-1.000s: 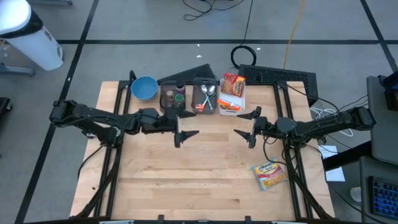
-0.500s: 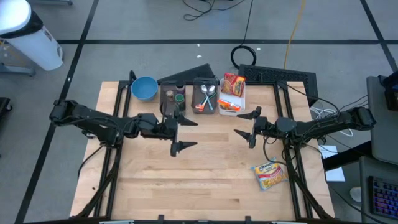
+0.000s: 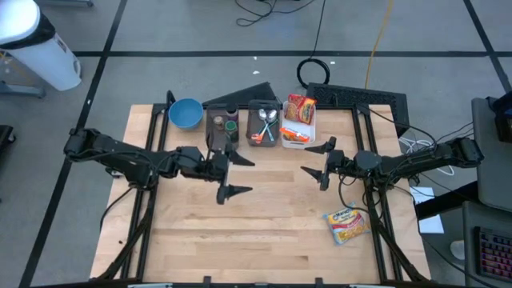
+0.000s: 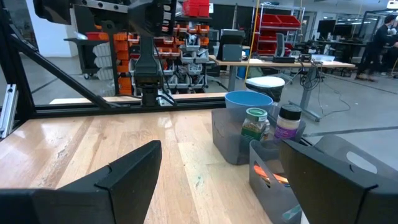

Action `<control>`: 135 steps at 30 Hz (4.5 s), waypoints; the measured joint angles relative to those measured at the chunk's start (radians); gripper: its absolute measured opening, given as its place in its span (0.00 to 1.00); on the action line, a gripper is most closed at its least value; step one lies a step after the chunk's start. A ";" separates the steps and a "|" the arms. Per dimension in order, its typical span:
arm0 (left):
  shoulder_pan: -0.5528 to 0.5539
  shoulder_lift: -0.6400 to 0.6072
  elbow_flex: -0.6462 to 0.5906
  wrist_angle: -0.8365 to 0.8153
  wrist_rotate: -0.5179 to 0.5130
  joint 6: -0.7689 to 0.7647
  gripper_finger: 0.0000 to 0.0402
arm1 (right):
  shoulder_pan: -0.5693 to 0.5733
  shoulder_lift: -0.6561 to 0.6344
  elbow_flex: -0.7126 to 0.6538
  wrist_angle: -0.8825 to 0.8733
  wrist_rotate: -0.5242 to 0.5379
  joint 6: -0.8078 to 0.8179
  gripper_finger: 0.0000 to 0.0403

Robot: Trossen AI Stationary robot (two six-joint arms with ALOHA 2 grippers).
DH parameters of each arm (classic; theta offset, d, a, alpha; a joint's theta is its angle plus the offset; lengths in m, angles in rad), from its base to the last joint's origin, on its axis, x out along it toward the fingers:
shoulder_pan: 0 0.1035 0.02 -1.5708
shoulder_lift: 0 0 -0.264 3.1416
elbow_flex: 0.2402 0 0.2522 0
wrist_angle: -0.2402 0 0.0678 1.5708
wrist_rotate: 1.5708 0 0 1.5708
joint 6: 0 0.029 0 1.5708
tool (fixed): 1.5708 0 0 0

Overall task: Pick & Place Food Item
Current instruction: Put the light blue noodle pack into the white bin

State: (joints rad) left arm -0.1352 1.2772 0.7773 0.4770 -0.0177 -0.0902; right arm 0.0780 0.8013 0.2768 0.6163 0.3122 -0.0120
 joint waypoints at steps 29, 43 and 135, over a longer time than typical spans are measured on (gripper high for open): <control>0.000 0.001 0.000 -0.018 0.021 0.147 0.97 | 0.000 0.000 0.000 0.248 0.007 -0.200 0.79; 0.000 0.001 0.000 -0.063 0.020 0.137 0.97 | 0.018 0.071 0.321 -0.417 0.002 -0.123 0.79; 0.042 0.546 0.378 -0.136 0.515 -0.186 0.97 | 0.249 0.632 0.523 -1.337 -0.658 0.209 0.03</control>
State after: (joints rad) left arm -0.0933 1.8233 1.1552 0.3408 0.4973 -0.2760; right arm 0.3271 1.4338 0.8001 -0.7212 -0.3458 0.1974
